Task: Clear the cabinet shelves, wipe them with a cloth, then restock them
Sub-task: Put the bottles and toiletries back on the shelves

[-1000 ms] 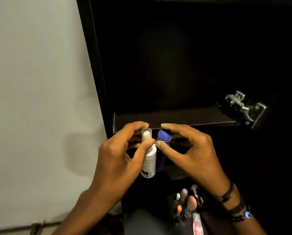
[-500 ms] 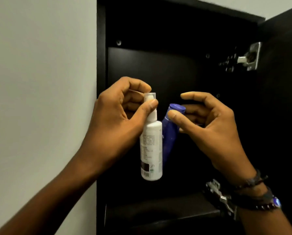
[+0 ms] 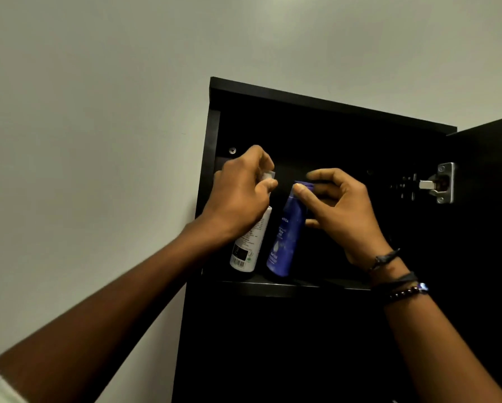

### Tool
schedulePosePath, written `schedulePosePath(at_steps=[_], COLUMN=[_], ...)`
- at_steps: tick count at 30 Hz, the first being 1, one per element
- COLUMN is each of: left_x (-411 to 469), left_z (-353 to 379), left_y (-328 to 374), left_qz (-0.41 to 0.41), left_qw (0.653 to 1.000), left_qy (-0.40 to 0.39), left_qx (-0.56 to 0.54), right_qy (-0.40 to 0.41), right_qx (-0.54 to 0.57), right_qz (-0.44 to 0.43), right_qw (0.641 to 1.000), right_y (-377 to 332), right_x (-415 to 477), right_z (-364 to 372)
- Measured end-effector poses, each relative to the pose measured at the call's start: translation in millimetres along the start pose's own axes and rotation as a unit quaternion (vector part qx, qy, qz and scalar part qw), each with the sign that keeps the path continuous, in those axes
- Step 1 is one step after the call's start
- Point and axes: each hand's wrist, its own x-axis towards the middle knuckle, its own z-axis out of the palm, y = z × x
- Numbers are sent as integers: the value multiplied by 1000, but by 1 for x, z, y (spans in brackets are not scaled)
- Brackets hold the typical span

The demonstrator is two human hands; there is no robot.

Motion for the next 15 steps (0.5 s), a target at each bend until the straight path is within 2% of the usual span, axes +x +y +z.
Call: schedulePosePath(at_steps=[9,15], left_x=[-10,-37], left_z=[18,27], left_y=[-17,-23], left_qz=[-22,-77], left_qw=[994,985], left_qy=[9,-64], left_qx=[110,140], right_qy=[-28,-62], right_qx=[-13,-35], right_qz=[15,29], right_qw=[999,997], right_y=[26,45], right_x=[-1,-13], right_z=[21,27])
